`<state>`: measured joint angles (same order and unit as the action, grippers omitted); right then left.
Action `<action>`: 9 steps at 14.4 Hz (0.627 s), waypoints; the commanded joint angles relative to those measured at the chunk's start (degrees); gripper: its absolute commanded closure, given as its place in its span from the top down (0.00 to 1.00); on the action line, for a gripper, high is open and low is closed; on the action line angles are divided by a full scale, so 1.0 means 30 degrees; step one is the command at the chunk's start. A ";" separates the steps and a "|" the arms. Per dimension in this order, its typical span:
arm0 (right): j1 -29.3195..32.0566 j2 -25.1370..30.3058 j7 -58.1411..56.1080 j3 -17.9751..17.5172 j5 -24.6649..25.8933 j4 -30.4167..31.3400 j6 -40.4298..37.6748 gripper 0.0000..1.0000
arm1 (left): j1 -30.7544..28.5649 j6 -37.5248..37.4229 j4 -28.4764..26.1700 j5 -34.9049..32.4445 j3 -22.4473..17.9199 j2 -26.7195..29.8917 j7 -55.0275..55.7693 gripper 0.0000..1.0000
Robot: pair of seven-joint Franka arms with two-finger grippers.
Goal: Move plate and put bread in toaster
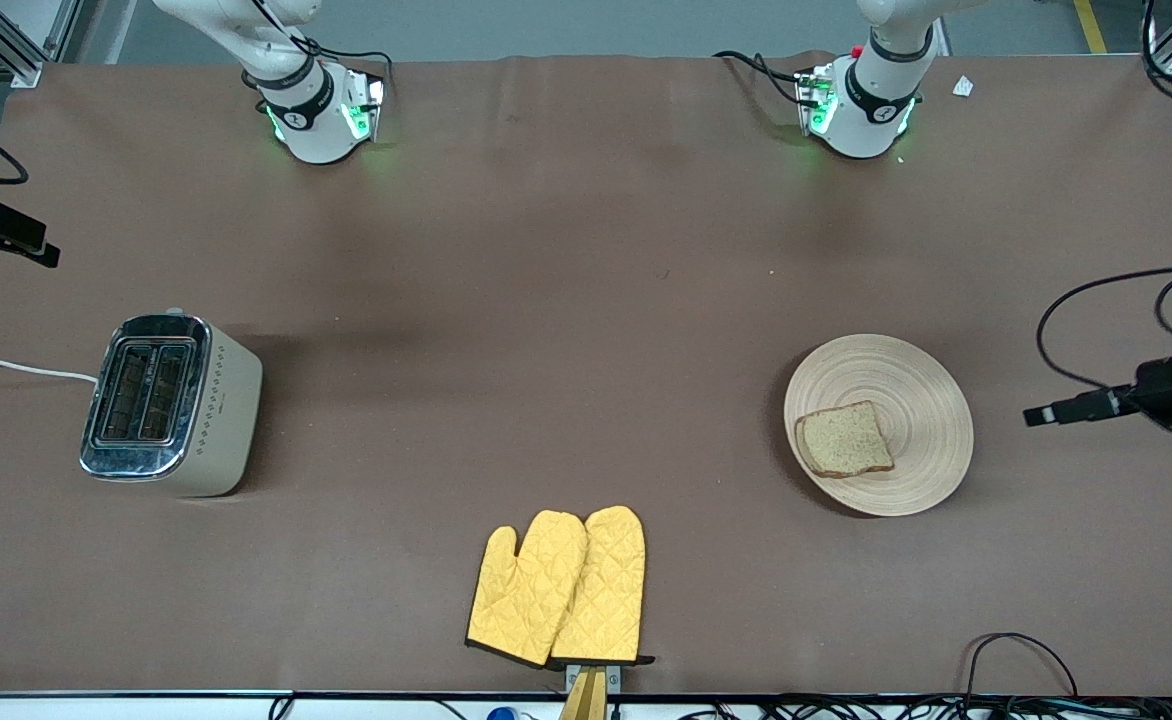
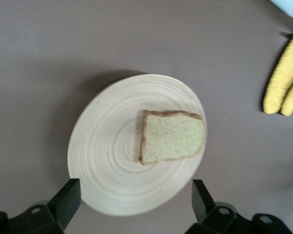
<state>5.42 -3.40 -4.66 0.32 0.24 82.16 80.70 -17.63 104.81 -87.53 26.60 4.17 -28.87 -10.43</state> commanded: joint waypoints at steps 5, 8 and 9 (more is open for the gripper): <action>0.0098 0.0019 -0.0177 -0.0048 -0.1047 -0.0022 0.0170 1.00 | -0.1243 0.0423 0.0642 0.1032 0.0132 -0.3143 -0.2262 0.98; 0.0127 -0.0039 -0.0177 -0.0047 -0.1076 0.0066 0.0083 1.00 | -0.2150 0.1069 0.1198 0.1882 0.0132 -0.4814 -0.5886 0.96; 0.0098 -0.0039 -0.0177 -0.0048 -0.1076 0.0095 0.0024 1.00 | -0.2210 0.1069 0.1199 0.2263 0.0132 -0.4906 -0.6567 0.93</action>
<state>5.42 -3.48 -4.66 0.29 -2.13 82.22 80.92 -23.32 108.17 -86.50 31.14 4.13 -41.15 -25.49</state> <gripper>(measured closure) 0.000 0.040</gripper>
